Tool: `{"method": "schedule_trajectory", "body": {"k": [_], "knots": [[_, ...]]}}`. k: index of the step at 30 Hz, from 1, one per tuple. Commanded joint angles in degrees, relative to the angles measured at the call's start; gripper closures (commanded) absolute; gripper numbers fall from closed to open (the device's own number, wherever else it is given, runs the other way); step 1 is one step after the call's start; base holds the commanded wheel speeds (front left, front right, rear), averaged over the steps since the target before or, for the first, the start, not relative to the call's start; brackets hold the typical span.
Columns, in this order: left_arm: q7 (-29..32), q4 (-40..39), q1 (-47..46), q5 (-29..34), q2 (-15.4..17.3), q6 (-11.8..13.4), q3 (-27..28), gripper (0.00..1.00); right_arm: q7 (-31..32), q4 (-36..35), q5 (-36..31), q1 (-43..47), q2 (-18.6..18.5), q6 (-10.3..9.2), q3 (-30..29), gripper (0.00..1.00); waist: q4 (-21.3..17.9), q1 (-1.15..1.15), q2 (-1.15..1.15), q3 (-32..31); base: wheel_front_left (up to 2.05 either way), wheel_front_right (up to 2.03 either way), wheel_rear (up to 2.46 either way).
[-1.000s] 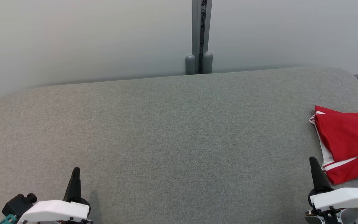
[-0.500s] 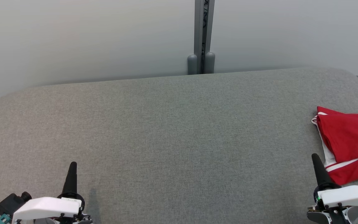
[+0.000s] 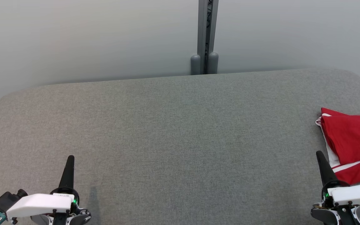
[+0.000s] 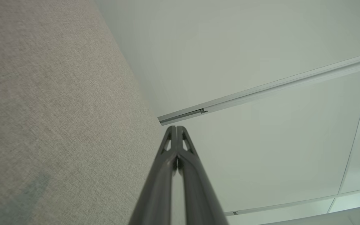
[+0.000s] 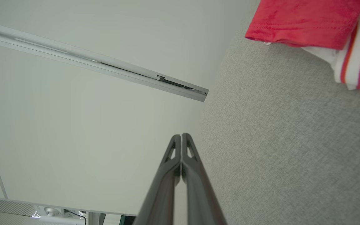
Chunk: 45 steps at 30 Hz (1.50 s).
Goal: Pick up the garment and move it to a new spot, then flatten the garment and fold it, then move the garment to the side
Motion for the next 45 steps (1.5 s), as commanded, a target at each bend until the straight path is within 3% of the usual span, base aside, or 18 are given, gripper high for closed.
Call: {"method": "schedule_trajectory", "body": {"k": [1,36,45], "knots": [[0.3,-0.6,-1.3,-1.0,0.3,-0.4,0.4,1.0,0.4,-0.8,1.0,-1.0,-0.6,0.02,-0.2,1.0,0.0,0.0,0.0,0.0,0.0,0.0,0.0],[4.4,-2.7,-2.7,-16.4,0.5,-2.6,2.6,1.0,4.5,-3.3,17.2,-1.0,-0.7,0.02,-1.9,1.0,1.3,0.0,0.0,0.0,0.0,0.0,0.0],[4.7,-2.8,-2.6,-17.3,0.4,-2.6,2.7,1.0,4.7,-3.5,18.1,-1.0,-0.7,0.02,-2.0,1.0,1.4,0.0,0.0,0.0,0.0,0.0,0.0]]}}
